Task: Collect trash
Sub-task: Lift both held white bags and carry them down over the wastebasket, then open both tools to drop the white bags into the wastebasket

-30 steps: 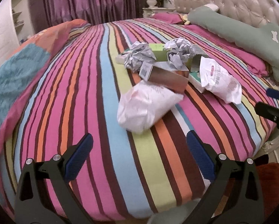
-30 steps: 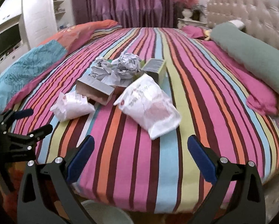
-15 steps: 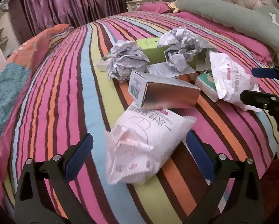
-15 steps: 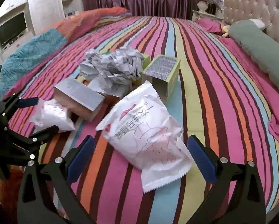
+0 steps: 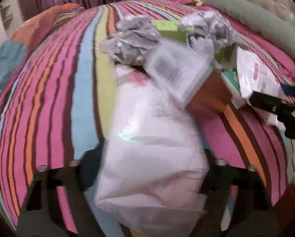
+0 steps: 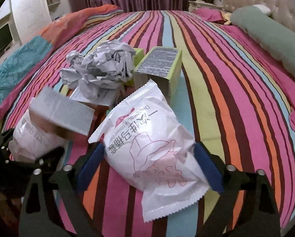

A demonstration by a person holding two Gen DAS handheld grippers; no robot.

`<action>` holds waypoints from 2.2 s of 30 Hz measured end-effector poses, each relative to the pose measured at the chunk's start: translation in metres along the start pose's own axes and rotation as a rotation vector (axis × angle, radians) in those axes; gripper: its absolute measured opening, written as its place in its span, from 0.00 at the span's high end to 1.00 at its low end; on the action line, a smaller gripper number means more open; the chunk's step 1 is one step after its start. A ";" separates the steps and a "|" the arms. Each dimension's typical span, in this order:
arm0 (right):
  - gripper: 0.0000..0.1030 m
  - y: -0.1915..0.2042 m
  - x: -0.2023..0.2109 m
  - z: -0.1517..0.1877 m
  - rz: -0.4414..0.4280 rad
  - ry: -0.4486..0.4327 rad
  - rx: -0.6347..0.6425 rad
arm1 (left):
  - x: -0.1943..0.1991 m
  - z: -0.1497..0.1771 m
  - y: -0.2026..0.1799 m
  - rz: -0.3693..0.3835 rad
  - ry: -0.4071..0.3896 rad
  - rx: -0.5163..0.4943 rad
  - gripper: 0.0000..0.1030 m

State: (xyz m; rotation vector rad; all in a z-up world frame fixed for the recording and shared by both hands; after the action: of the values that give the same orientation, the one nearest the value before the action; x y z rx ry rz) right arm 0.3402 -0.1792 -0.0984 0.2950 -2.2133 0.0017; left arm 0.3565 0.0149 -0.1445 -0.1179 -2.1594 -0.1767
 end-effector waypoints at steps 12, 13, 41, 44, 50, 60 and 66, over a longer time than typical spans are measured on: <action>0.26 -0.017 0.048 0.011 -0.025 -0.066 -0.128 | 0.037 0.024 0.023 0.043 -0.029 0.174 0.61; 0.26 -0.017 0.051 0.012 -0.021 -0.070 -0.124 | 0.042 0.026 0.022 0.044 -0.036 0.174 0.61; 0.26 0.016 0.144 0.142 -0.139 -0.031 -0.248 | 0.172 0.181 -0.050 0.188 -0.080 0.156 0.63; 0.26 0.025 0.137 0.164 -0.144 0.015 -0.252 | 0.161 0.204 -0.058 0.196 -0.018 0.182 0.63; 0.26 0.026 0.114 0.208 -0.159 0.139 -0.336 | 0.132 0.241 -0.068 0.253 0.134 0.250 0.63; 0.26 0.028 0.057 0.270 -0.139 0.391 -0.411 | 0.071 0.295 -0.079 0.271 0.414 0.365 0.63; 0.26 0.028 0.022 0.293 -0.128 0.521 -0.468 | 0.033 0.322 -0.090 0.293 0.555 0.407 0.63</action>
State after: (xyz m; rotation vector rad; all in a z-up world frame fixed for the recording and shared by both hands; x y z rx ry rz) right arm 0.0921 -0.1873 -0.2585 0.1498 -1.6154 -0.4526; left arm 0.0618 -0.0176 -0.3027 -0.1306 -1.5633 0.3614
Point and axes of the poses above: each gripper's, at about its wrist camera, not at the fingertips, and x roughly against the way its jaws point, y to its left, z to its underside, the point moved 6 cm from there along -x, roughly the way its jaws point, and after that the axes turned 4 degrees about -x, right-handed, at the moved point
